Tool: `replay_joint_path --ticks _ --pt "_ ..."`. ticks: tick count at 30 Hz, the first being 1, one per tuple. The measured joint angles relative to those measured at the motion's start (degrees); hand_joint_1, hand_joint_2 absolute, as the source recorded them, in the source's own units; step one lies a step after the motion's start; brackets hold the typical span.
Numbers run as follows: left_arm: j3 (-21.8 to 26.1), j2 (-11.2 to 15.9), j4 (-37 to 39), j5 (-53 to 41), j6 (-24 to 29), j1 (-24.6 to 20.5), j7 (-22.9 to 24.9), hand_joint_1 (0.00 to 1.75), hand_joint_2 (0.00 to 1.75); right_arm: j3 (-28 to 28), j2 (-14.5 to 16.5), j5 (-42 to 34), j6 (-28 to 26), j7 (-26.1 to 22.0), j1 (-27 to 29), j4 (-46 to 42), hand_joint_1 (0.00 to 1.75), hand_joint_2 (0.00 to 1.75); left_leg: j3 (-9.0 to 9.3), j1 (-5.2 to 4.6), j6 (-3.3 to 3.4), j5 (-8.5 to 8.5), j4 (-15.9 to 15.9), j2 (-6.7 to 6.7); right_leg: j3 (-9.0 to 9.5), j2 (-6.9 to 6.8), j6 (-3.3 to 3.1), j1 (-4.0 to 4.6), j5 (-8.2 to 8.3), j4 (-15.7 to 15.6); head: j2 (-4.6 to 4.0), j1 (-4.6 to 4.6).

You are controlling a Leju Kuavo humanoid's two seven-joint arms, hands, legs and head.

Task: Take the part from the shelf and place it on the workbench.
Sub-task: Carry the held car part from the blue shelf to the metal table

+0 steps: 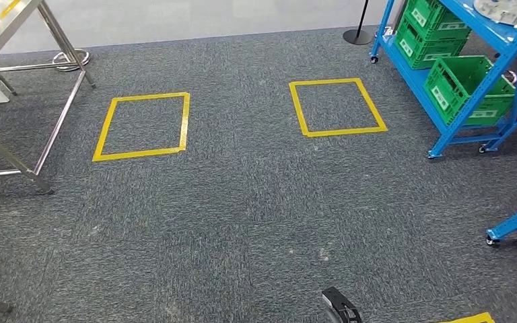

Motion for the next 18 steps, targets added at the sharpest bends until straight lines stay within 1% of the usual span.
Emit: replay_joint_path --ticks 1,2,3,4,5,6,7,8,9,10,11,12,13,14,15,16,17,18 --pt "0.02 0.02 0.00 0.02 0.01 0.09 -0.02 1.75 1.75 0.01 0.00 0.02 0.00 0.00 0.06 0.00 0.00 0.00 -1.69 0.07 -0.19 -1.62 3.60 0.92 -0.01 -0.62 -0.16 0.06 -0.07 0.01 0.00 -0.09" --pt "0.02 0.00 0.02 0.03 0.01 0.28 -0.04 1.75 1.75 0.01 0.00 0.03 0.00 0.01 0.12 0.00 0.00 0.00 -3.17 0.15 -0.34 -2.71 6.70 1.30 -0.01 -1.34 -0.27 0.13 -0.15 0.03 0.00 -0.10" --pt "0.02 0.01 0.03 0.04 0.01 0.48 -0.04 1.75 1.75 0.02 0.00 0.04 0.00 0.02 0.14 0.00 0.00 0.00 -3.91 0.20 -0.44 -2.83 8.25 1.45 0.00 -2.04 -0.34 0.18 -0.23 0.06 0.00 -0.11" --pt "0.02 0.06 0.05 0.04 0.01 0.63 -0.03 1.75 1.75 0.03 0.00 0.04 0.00 0.02 0.13 0.00 0.00 0.00 -3.63 0.21 -0.49 -1.97 7.76 1.61 0.01 -2.71 -0.35 0.22 -0.30 0.11 0.00 -0.11" --pt "0.02 0.14 0.03 0.04 0.01 0.70 -0.03 1.75 1.75 0.05 0.01 0.05 0.00 0.02 0.11 0.00 0.00 0.00 -2.31 0.21 -0.45 -0.32 5.26 2.00 0.05 -3.34 -0.30 0.24 -0.40 0.19 0.00 -0.11" --pt "0.02 0.23 -0.01 0.04 0.01 0.70 -0.04 1.75 1.75 0.09 0.02 0.05 0.00 0.01 0.09 0.00 0.00 0.00 -0.35 0.14 -0.33 1.39 1.50 3.04 0.12 -3.94 -0.18 0.31 -0.53 0.29 0.00 -0.11" --pt "0.02 0.31 -0.06 0.04 0.01 0.64 -0.05 1.75 1.75 0.15 0.03 0.05 0.00 0.01 0.07 0.00 0.00 0.00 1.50 -0.09 0.02 2.56 -1.95 4.24 0.18 -4.52 0.04 0.47 -0.71 0.44 0.00 -0.12" --pt "0.03 0.35 -0.14 0.04 0.01 0.57 -0.07 1.75 1.75 0.23 0.04 0.05 0.00 0.00 0.06 0.00 0.00 0.00 2.80 -0.29 0.47 3.23 -4.41 5.08 0.25 -5.04 0.29 0.62 -0.84 0.53 0.00 -0.09" --pt "0.03 0.43 -0.19 0.04 0.01 0.51 -0.07 1.75 1.75 0.31 0.04 0.07 0.00 0.00 0.04 0.00 0.00 0.00 3.41 -0.48 0.91 3.34 -5.67 5.53 0.33 -5.56 0.56 0.78 -0.97 0.59 0.00 -0.06" --pt "0.04 0.54 -0.21 0.05 0.01 0.48 -0.07 1.75 1.75 0.37 0.04 0.08 0.00 0.00 0.01 0.00 0.00 0.00 3.43 -0.63 1.37 3.28 -5.83 5.13 0.43 -6.13 0.81 0.89 -1.05 0.59 0.00 -0.03" --pt "0.04 0.67 -0.24 0.05 0.01 0.49 -0.07 1.75 1.75 0.40 0.04 0.10 0.01 0.00 -0.03 0.00 0.00 0.00 3.40 -0.56 1.72 3.42 -5.90 4.40 0.56 -6.58 1.08 0.91 -1.14 0.55 0.00 0.00" --pt "0.05 0.81 -0.27 0.06 0.01 0.47 -0.08 1.75 1.75 0.42 0.05 0.11 0.03 0.00 -0.08 0.00 0.00 0.00 3.43 -0.44 2.02 3.55 -6.06 3.79 0.60 -6.22 1.42 0.82 -1.41 0.78 0.00 0.01" --pt "0.05 0.87 -0.31 0.05 0.01 0.41 -0.09 1.75 1.75 0.44 0.06 0.11 0.06 0.00 -0.12 0.00 0.00 0.00 3.50 -0.28 2.35 3.70 -6.21 3.22 0.31 -5.16 1.79 0.70 -2.07 1.66 0.00 0.04" --pt "0.05 0.85 -0.35 0.05 0.01 0.36 -0.09 1.75 1.75 0.45 0.07 0.11 0.09 -0.01 -0.12 0.00 0.00 0.00 3.58 -0.08 2.63 3.84 -6.37 2.69 -0.51 -3.70 2.15 0.57 -3.26 3.58 0.00 0.12" --pt "0.05 0.75 -0.37 0.04 0.01 0.33 -0.09 1.75 1.75 0.47 0.08 0.11 0.12 -0.01 -0.05 0.00 0.00 0.00 3.56 0.05 2.83 3.90 -6.41 2.13 -1.89 -2.11 2.44 0.40 -4.84 6.58 0.00 0.19" --pt "0.05 0.66 -0.35 0.04 0.01 0.38 -0.08 1.75 1.75 0.48 0.08 0.11 0.12 0.00 0.05 0.00 0.00 0.00 3.50 0.10 2.97 3.93 -6.40 1.51 -3.71 -1.23 2.62 0.33 -6.54 10.30 0.00 0.26" --pt "0.04 0.57 -0.33 0.04 0.01 0.51 -0.08 1.75 1.75 0.47 0.08 0.11 0.12 0.02 0.15 0.00 0.00 0.00 3.43 0.12 3.04 3.95 -6.38 0.83 -5.40 -0.89 2.74 0.28 -7.72 13.65 0.00 0.32" --pt "0.04 0.51 -0.32 0.04 0.01 0.69 -0.07 1.75 1.75 0.47 0.07 0.11 0.11 0.03 0.20 0.00 0.00 0.00 3.38 0.14 3.05 3.97 -6.33 0.10 -6.47 -0.76 2.78 0.23 -7.98 15.59 0.00 0.35"
